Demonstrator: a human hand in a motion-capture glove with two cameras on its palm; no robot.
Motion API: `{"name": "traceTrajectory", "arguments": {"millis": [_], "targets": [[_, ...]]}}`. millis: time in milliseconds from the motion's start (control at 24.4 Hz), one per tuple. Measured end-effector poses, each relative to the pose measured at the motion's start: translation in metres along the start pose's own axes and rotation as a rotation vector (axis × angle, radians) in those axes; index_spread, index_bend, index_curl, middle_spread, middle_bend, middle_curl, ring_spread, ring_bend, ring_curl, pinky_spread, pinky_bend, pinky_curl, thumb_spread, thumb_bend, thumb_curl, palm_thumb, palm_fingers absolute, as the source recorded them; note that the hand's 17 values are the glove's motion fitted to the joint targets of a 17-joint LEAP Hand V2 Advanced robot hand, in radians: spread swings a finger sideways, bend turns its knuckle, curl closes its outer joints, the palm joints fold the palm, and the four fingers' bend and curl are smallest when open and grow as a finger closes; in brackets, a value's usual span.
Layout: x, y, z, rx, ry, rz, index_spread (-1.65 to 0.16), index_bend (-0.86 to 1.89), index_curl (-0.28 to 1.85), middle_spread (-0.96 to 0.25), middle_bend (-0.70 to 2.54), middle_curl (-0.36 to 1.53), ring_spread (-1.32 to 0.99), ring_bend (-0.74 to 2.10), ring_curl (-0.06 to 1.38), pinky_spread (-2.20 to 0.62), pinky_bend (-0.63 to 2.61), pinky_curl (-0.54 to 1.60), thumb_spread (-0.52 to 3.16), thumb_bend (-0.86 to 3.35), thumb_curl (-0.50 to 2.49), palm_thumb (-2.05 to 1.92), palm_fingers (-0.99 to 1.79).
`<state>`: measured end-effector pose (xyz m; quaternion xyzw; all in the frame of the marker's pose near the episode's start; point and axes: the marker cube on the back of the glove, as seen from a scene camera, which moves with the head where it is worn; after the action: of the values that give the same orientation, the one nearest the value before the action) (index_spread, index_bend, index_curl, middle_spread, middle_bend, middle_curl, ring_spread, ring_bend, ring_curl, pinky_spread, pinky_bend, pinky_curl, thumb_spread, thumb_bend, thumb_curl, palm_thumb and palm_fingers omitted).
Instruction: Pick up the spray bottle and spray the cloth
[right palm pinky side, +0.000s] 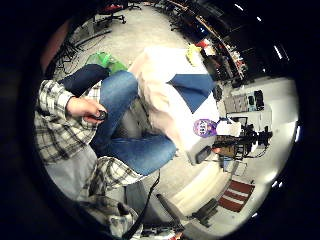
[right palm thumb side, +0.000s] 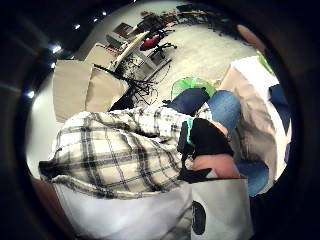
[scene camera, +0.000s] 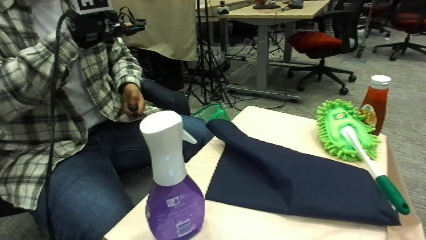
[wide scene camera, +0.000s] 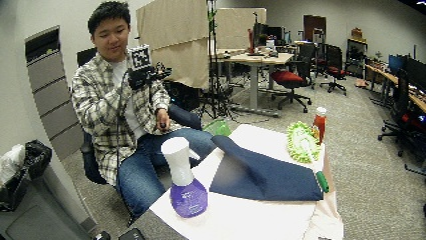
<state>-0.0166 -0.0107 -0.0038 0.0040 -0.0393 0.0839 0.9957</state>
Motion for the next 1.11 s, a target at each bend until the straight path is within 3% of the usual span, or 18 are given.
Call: {"name": "traceTrajectory", "arguments": {"millis": [410, 615, 779, 984, 1107], "targets": [[-0.018, -0.002, -0.006, 0.014, -0.167, 0.006, -0.28, 0.26, 0.19, -0.03, 0.18, 0.12, 0.1, 0.28, 0.12, 0.17, 0.21, 0.14, 0.85, 0.27, 0.2, 0.49, 0.25], [-0.006, 0.003, -0.001, 0.016, -0.117, -0.042, -0.3, 0.24, 0.22, -0.03, 0.18, 0.15, 0.11, 0.3, 0.14, 0.18, 0.2, 0.17, 0.97, 0.25, 0.24, 0.51, 0.25], [0.012, 0.006, 0.01, 0.011, -0.053, 0.032, -0.29, 0.17, 0.22, -0.02, 0.14, 0.15, 0.07, 0.43, 0.19, 0.19, 0.26, 0.2, 1.04, 0.23, 0.27, 0.54, 0.41], [0.039, 0.01, 0.003, 0.024, 0.028, -0.073, -0.27, 0.14, 0.23, 0.0, 0.2, 0.19, 0.03, 0.47, 0.22, 0.19, 0.27, 0.22, 1.08, 0.22, 0.31, 0.59, 0.49], [0.075, 0.014, -0.003, 0.068, -0.035, 0.028, -0.26, 0.13, 0.23, 0.0, 0.24, 0.22, 0.01, 0.47, 0.24, 0.19, 0.26, 0.24, 1.09, 0.21, 0.33, 0.6, 0.5]]}}
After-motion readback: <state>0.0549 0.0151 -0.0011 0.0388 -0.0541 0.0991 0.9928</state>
